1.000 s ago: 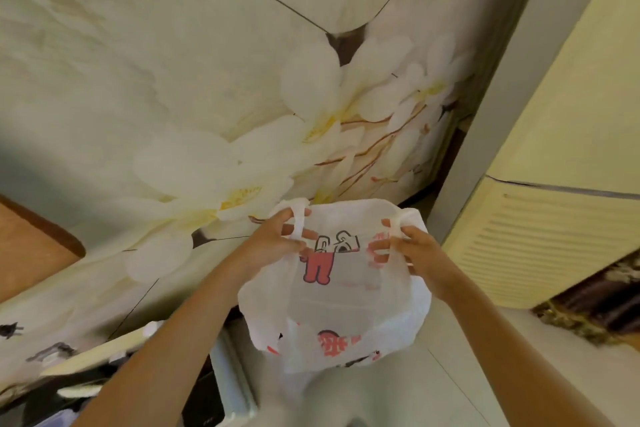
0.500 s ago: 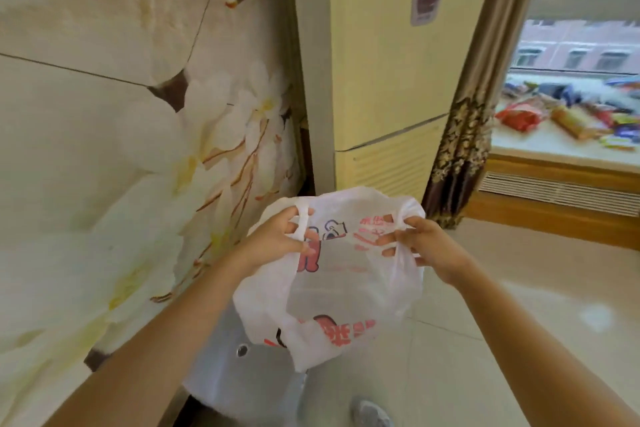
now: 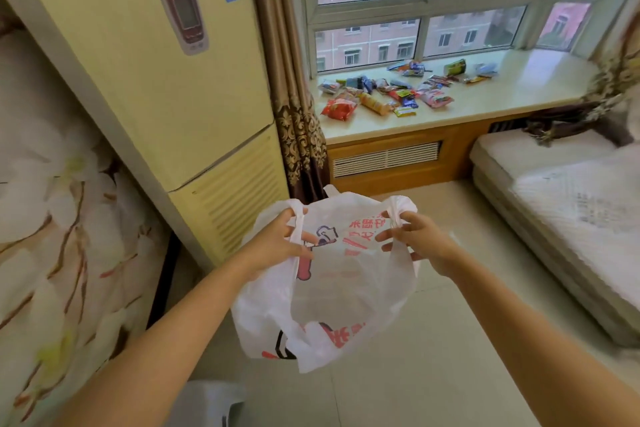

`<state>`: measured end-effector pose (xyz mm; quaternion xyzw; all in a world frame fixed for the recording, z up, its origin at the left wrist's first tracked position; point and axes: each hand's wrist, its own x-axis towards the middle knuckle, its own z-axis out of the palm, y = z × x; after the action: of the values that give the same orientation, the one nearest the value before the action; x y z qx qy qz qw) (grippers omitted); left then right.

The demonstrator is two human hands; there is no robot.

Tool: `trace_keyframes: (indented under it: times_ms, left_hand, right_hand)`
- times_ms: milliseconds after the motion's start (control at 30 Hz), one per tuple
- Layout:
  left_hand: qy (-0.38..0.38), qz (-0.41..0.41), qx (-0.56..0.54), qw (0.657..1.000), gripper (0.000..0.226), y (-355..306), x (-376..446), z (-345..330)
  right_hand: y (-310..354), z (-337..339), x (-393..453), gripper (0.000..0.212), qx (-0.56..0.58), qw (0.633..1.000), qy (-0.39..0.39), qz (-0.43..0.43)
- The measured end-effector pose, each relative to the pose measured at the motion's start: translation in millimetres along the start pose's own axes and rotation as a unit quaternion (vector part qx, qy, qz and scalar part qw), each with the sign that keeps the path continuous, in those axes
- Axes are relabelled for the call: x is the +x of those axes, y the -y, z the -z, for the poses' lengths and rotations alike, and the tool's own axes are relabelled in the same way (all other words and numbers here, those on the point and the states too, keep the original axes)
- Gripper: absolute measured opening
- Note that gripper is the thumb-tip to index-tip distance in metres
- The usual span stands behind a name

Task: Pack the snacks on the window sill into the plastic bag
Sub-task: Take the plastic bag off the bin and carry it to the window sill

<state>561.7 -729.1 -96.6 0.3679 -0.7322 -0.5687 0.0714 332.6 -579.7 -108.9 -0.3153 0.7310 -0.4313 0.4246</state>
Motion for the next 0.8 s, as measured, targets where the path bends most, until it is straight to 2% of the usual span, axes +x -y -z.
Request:
trace_keyframes:
  times_ms: [133,300,433,567,800]
  left_hand:
    - [0.017,-0.007,-0.005,1.0,0.075,-37,55,-61]
    - [0.013,-0.017,-0.024,0.999,0.086,-75,119,-132]
    - [0.017,-0.021,-0.034,0.999,0.078,-99,170,-181]
    - [-0.006,0.0,-0.039,0.999,0.075,-120,225,-214]
    - [0.014,0.015,-0.028,0.999,0.076,-154,347,-239]
  right_hand:
    - [-25,82,16,0.033,-0.018,1.0,-0.009,-0.01]
    - [-54,179,41,0.034,-0.055,0.998,0.013,-0.02]
    - [-70,248,65,0.028,-0.057,0.998,0.015,-0.026]
    - [-83,304,102,0.03,-0.062,0.997,0.013,-0.034]
    - [-92,380,195,0.033,-0.085,0.996,0.016,-0.034]
